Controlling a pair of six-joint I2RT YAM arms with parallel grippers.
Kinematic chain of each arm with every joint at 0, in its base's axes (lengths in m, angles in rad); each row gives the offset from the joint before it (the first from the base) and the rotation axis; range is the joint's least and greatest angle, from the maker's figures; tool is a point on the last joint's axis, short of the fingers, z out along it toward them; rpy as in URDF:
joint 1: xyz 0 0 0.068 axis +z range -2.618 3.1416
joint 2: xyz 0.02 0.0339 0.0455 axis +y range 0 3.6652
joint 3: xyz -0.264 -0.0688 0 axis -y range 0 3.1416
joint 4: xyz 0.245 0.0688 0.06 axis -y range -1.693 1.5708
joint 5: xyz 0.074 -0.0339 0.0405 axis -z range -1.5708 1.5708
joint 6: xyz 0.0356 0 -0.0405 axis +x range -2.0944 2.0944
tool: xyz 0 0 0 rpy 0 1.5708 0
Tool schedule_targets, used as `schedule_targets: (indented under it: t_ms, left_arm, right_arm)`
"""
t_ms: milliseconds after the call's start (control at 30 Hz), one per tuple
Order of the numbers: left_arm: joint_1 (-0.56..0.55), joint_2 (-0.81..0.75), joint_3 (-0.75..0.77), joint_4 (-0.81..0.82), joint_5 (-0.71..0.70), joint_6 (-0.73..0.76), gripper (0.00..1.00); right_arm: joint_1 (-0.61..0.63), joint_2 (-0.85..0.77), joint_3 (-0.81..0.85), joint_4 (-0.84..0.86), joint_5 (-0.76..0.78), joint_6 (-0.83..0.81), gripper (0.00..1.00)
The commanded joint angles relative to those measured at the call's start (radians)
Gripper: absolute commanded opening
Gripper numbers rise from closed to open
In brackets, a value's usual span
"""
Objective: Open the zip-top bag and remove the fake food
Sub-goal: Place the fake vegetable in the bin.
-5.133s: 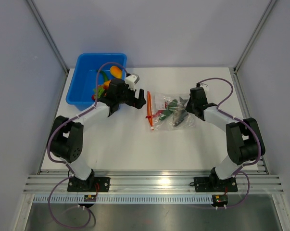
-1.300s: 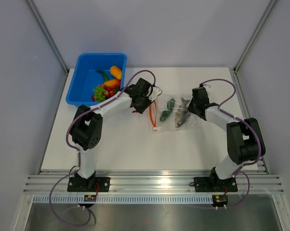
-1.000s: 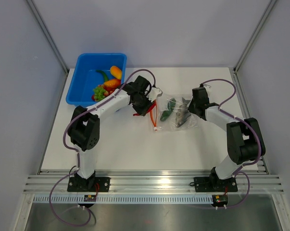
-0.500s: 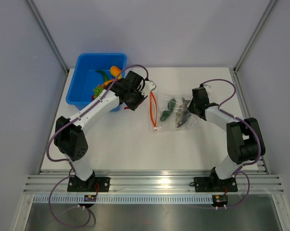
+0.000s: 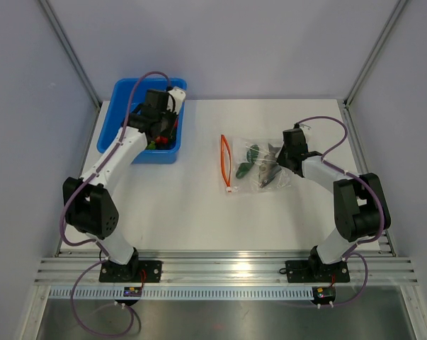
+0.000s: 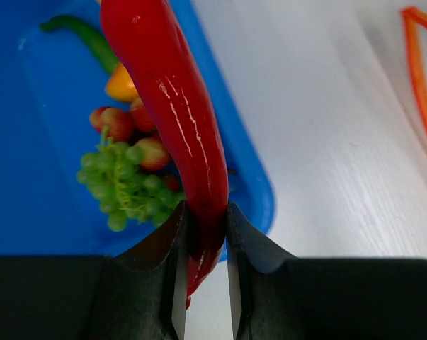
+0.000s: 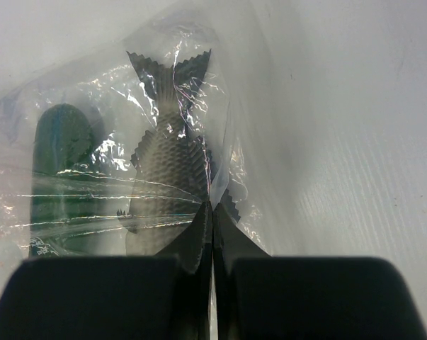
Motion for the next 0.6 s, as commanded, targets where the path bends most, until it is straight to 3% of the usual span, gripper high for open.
schedule_targets:
  t_ms: [0,233,367,467,567]
  left_arm:
    - [0.066,0.039,0.059,0.078,0.003,-0.025,0.00]
    - [0.111,0.181,0.166,0.152,0.006,-0.009,0.00]
    - [0.137,0.327,0.370,0.105,-0.017,-0.028,0.00]
    - [0.138,0.401,0.438,0.100,-0.015,-0.032,0.00]
    - [0.138,0.438,0.450,0.112,-0.039,-0.034,0.15]
  right_arm:
    - [-0.008,0.002,0.034,0.009,-0.003,0.001,0.00]
    - [-0.006,0.010,0.037,0.014,-0.022,-0.017,0.00]
    - [-0.008,0.019,0.047,0.011,-0.037,-0.025,0.00]
    - [-0.006,0.023,0.053,0.002,-0.036,-0.025,0.00]
    - [-0.008,0.020,0.051,-0.003,-0.016,-0.014,0.00]
